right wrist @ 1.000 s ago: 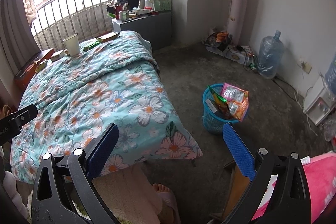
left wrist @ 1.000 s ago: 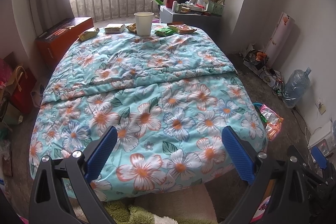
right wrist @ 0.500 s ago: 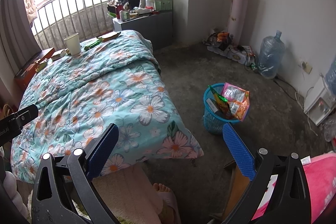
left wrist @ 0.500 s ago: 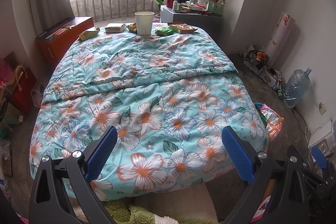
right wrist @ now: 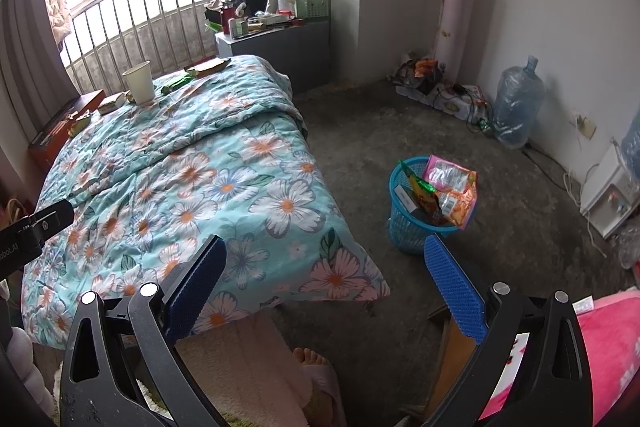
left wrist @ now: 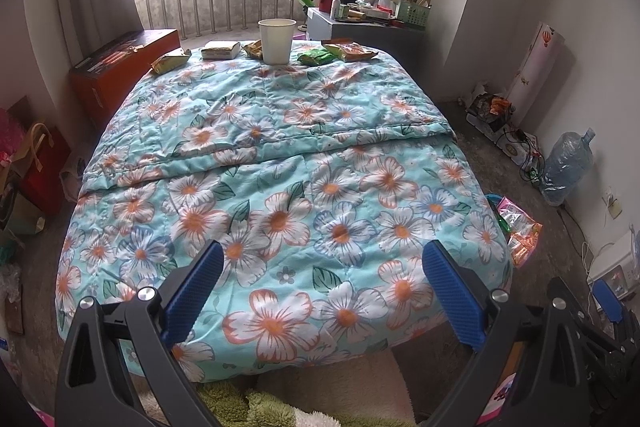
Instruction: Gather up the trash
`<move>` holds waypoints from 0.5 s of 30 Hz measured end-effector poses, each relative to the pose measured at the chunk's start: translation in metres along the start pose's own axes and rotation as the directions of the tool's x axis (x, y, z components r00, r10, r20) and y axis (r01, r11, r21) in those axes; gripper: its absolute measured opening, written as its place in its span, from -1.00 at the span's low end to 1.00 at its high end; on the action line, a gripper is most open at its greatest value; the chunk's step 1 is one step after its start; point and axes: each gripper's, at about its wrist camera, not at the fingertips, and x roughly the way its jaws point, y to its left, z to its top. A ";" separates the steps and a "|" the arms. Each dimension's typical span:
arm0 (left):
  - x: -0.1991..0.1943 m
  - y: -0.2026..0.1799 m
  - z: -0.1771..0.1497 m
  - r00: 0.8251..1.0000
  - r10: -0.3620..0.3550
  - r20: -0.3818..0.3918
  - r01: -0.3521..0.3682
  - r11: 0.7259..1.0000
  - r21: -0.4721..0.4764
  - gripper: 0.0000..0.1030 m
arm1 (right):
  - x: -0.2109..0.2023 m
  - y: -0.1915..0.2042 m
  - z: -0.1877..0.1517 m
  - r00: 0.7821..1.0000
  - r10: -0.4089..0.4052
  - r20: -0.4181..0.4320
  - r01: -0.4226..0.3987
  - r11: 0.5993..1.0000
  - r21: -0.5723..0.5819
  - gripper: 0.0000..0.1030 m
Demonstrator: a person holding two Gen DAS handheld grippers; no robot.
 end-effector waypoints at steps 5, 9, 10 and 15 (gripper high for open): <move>0.000 0.000 -0.001 1.000 0.002 0.001 -0.002 1.000 -0.001 0.89 | 0.000 0.000 0.000 1.000 -0.002 -0.001 0.002 1.000 0.001 0.84; 0.000 0.000 0.000 1.000 0.002 -0.001 -0.002 1.000 0.000 0.89 | 0.001 -0.002 0.001 1.000 0.000 0.000 0.000 1.000 0.000 0.84; -0.001 0.000 -0.001 1.000 0.002 -0.003 -0.002 1.000 0.000 0.89 | 0.001 -0.001 0.001 1.000 0.000 -0.001 0.000 1.000 -0.001 0.84; 0.000 0.000 -0.002 1.000 0.003 -0.004 -0.003 1.000 0.000 0.89 | 0.001 -0.002 0.000 1.000 0.004 -0.003 -0.004 1.000 0.000 0.84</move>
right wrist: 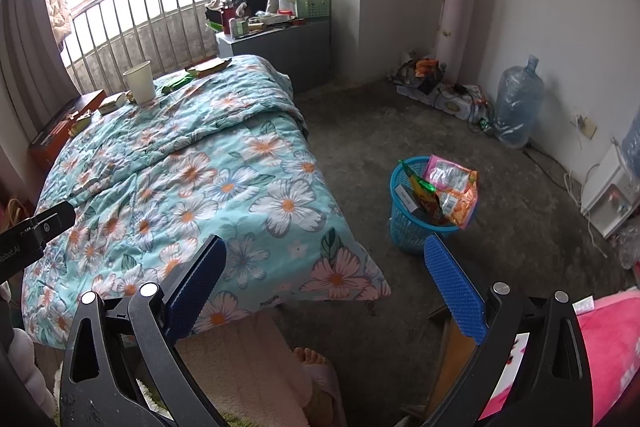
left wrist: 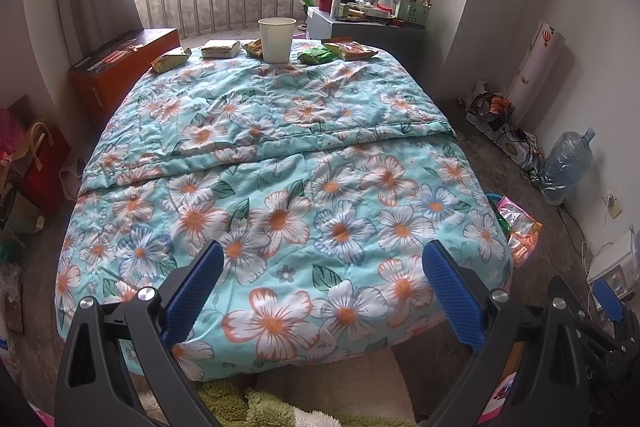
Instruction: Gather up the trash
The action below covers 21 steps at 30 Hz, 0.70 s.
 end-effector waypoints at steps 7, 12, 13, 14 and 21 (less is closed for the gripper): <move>0.000 0.001 0.000 1.000 0.000 -0.001 0.000 1.000 0.000 0.89 | 0.000 0.000 0.000 1.000 0.001 0.000 -0.001 1.000 0.000 0.84; 0.001 0.001 0.000 1.000 0.001 -0.003 -0.001 1.000 -0.002 0.89 | 0.001 0.000 0.000 1.000 0.002 -0.003 -0.002 1.000 -0.002 0.84; 0.000 0.002 0.000 1.000 0.000 -0.003 0.000 1.000 -0.003 0.89 | 0.001 0.000 0.000 1.000 0.002 -0.003 -0.002 1.000 -0.002 0.84; 0.000 0.002 0.000 1.000 -0.001 -0.003 0.001 1.000 -0.004 0.89 | 0.001 0.000 0.000 1.000 0.001 -0.003 -0.001 1.000 -0.002 0.84; 0.001 0.001 0.000 1.000 -0.005 -0.008 0.005 1.000 -0.002 0.89 | 0.001 0.000 0.000 1.000 0.002 -0.002 -0.002 1.000 -0.001 0.84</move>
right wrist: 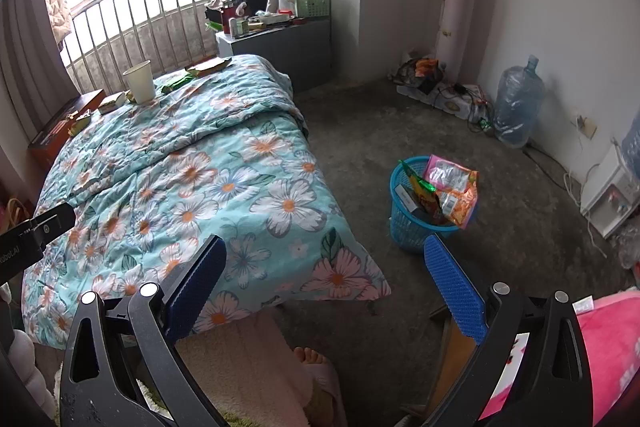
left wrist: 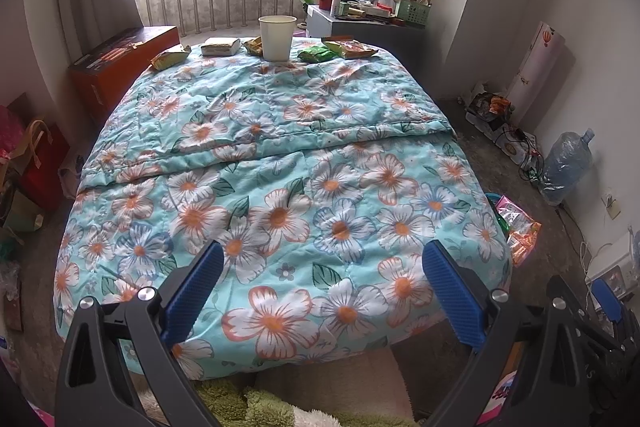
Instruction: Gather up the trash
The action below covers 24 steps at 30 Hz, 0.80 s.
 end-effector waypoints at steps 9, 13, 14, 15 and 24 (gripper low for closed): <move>0.001 -0.001 0.000 1.000 0.000 0.000 0.000 1.000 -0.006 0.89 | 0.000 0.001 0.001 1.000 0.001 -0.003 -0.001 1.000 -0.005 0.84; 0.001 -0.001 0.000 1.000 -0.001 -0.002 0.001 1.000 -0.005 0.89 | 0.000 0.002 0.001 1.000 0.001 -0.003 -0.001 1.000 -0.004 0.84; 0.001 -0.001 0.000 1.000 -0.001 -0.002 0.001 1.000 -0.004 0.89 | 0.000 0.002 0.001 1.000 0.001 -0.003 -0.001 1.000 -0.004 0.84; 0.002 -0.001 0.000 1.000 -0.003 -0.002 0.003 1.000 -0.004 0.89 | 0.000 0.001 0.001 1.000 0.001 -0.003 -0.001 1.000 -0.004 0.84; 0.002 -0.001 0.001 1.000 -0.004 -0.007 0.004 1.000 -0.002 0.89 | 0.000 -0.001 0.001 1.000 0.001 0.003 -0.001 1.000 0.000 0.84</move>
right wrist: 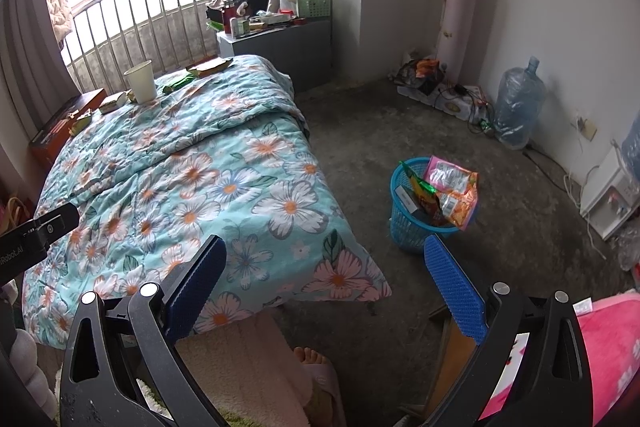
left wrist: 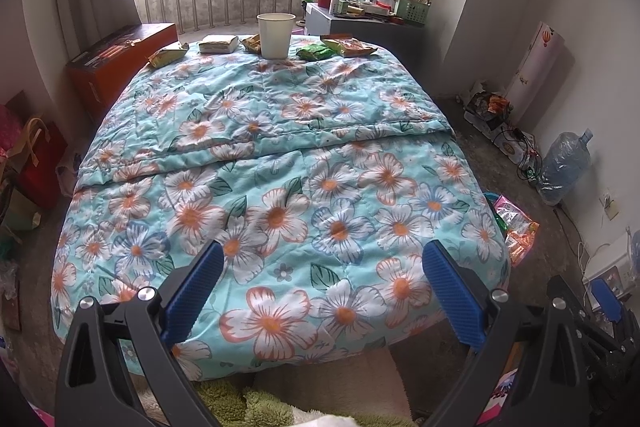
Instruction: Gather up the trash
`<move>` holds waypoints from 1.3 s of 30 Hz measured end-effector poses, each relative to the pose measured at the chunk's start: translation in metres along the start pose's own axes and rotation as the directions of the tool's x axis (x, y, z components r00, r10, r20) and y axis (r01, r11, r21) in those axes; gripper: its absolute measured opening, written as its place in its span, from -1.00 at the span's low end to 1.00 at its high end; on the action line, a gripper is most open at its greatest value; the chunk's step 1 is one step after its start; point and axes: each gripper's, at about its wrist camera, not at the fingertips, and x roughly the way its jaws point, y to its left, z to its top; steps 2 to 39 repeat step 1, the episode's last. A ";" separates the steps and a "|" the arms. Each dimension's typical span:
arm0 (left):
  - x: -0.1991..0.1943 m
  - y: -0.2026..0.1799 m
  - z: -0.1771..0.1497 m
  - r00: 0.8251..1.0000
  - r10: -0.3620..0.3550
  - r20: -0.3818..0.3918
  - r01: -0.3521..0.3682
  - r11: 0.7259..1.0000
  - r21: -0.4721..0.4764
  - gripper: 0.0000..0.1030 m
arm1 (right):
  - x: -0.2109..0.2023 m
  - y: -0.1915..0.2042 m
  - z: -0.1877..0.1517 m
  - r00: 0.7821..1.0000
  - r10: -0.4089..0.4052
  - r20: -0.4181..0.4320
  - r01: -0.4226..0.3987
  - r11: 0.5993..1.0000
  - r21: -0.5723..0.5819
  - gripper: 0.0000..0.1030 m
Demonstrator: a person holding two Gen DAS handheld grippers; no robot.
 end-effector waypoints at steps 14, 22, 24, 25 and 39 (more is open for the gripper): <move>0.001 -0.001 0.001 1.000 -0.001 -0.002 0.001 1.000 0.001 0.89 | 0.000 -0.001 0.000 1.000 -0.001 0.000 0.001 1.000 0.002 0.84; 0.001 -0.001 0.001 1.000 -0.001 -0.002 0.001 1.000 0.001 0.89 | 0.000 -0.001 0.000 1.000 -0.001 0.000 0.001 1.000 0.002 0.84; 0.001 -0.001 0.001 1.000 -0.001 -0.002 0.001 1.000 0.001 0.89 | 0.000 -0.001 0.000 1.000 -0.001 0.000 0.001 1.000 0.002 0.84; 0.001 -0.001 0.001 1.000 -0.001 -0.002 0.001 1.000 0.001 0.89 | 0.000 -0.001 0.000 1.000 -0.001 0.000 0.001 1.000 0.002 0.84; 0.001 -0.001 0.001 1.000 -0.001 -0.002 0.001 1.000 0.001 0.89 | 0.000 -0.001 0.000 1.000 -0.001 0.000 0.001 1.000 0.002 0.84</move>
